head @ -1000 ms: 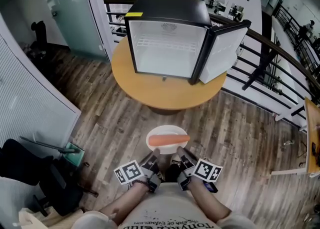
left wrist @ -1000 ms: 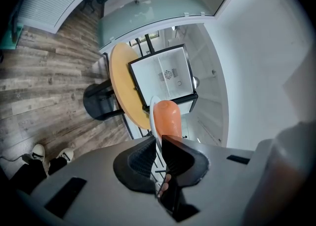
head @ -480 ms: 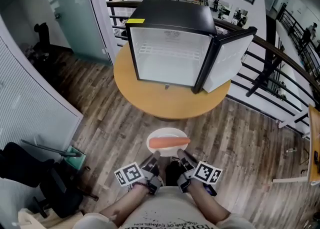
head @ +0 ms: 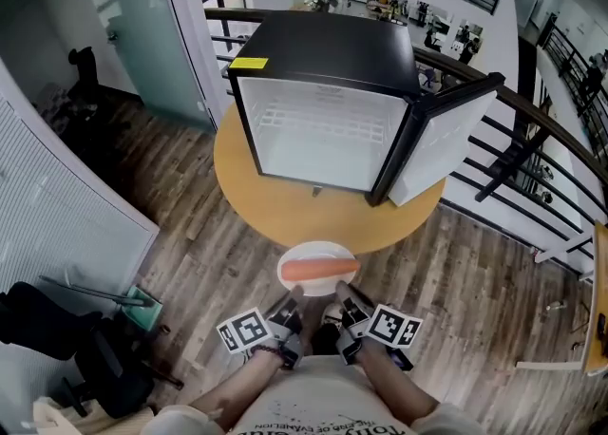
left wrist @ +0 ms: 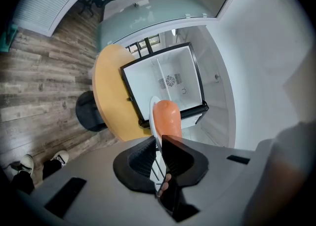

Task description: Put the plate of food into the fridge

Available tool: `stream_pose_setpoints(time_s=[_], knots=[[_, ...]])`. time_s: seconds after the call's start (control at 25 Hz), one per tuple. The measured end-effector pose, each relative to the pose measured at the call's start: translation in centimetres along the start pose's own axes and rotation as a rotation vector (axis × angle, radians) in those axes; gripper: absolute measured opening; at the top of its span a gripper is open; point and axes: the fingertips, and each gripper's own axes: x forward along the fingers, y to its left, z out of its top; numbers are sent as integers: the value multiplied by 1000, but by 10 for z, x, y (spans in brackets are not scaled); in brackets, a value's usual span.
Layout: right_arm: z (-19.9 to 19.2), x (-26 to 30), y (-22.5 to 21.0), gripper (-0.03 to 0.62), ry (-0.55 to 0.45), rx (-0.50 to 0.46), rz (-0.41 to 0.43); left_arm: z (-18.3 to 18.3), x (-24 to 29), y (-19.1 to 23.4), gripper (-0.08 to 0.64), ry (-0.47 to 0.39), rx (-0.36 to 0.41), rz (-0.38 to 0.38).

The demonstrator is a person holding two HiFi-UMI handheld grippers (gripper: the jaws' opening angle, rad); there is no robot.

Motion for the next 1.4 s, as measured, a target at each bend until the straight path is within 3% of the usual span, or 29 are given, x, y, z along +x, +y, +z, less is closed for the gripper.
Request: stream_pose_setpoints(time_s=[0.28,0.56,0.8,1.4], knots=[[52,27,-15,67,22,-10,18,20,52,-11,49,-28,-10,4],[86,43,-24,67,54,-27,40,34,84,-18,49,-57,39,31],[93,53,-25,67,64,-20,41,39,94,-20,48,-68,-25,16],[107,90,-12,67,-8,21,5,87,110,-20,49,16,14,16]])
